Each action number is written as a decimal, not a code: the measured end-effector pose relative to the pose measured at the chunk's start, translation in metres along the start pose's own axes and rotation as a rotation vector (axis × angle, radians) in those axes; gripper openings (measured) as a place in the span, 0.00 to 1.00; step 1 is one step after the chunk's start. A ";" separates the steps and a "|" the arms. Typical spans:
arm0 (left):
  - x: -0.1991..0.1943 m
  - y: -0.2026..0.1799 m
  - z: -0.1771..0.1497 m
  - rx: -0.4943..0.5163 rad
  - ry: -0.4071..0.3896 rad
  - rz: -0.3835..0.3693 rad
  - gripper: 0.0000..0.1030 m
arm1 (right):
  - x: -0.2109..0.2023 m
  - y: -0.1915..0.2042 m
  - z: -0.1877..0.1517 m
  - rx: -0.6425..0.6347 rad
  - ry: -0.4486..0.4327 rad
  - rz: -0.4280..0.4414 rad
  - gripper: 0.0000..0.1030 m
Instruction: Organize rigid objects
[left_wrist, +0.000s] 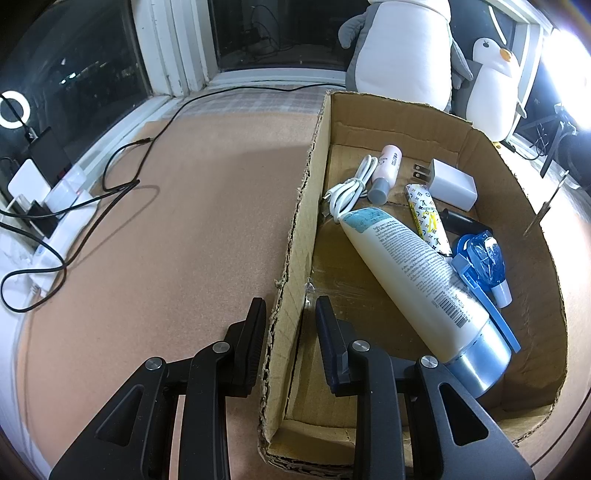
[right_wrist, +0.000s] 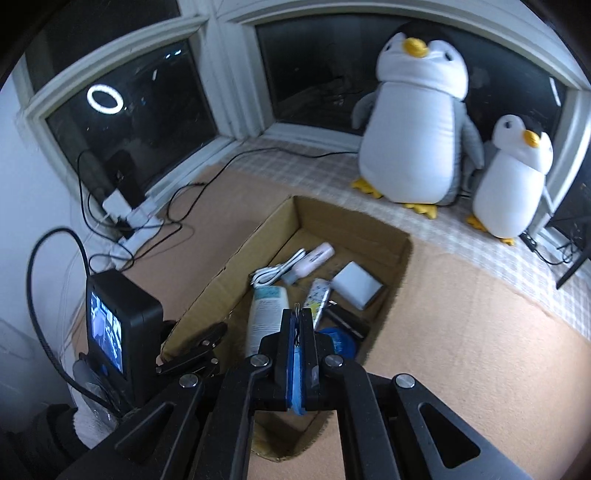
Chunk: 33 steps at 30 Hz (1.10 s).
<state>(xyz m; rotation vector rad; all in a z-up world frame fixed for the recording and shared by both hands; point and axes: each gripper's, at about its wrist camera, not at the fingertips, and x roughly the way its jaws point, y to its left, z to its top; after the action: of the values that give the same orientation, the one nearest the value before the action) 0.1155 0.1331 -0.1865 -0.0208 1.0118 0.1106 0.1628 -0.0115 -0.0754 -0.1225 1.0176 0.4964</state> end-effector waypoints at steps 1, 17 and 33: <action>0.000 0.000 0.000 -0.001 -0.001 0.000 0.25 | 0.004 0.002 -0.001 -0.003 0.008 0.002 0.02; 0.001 0.003 -0.001 0.000 0.002 0.001 0.25 | 0.004 0.013 -0.001 -0.068 -0.042 -0.032 0.60; 0.000 0.001 0.002 0.005 0.016 0.005 0.25 | -0.005 -0.012 -0.023 0.034 -0.033 -0.053 0.60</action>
<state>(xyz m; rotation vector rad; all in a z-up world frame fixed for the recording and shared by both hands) 0.1166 0.1341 -0.1852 -0.0143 1.0278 0.1128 0.1479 -0.0317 -0.0849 -0.1104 0.9879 0.4318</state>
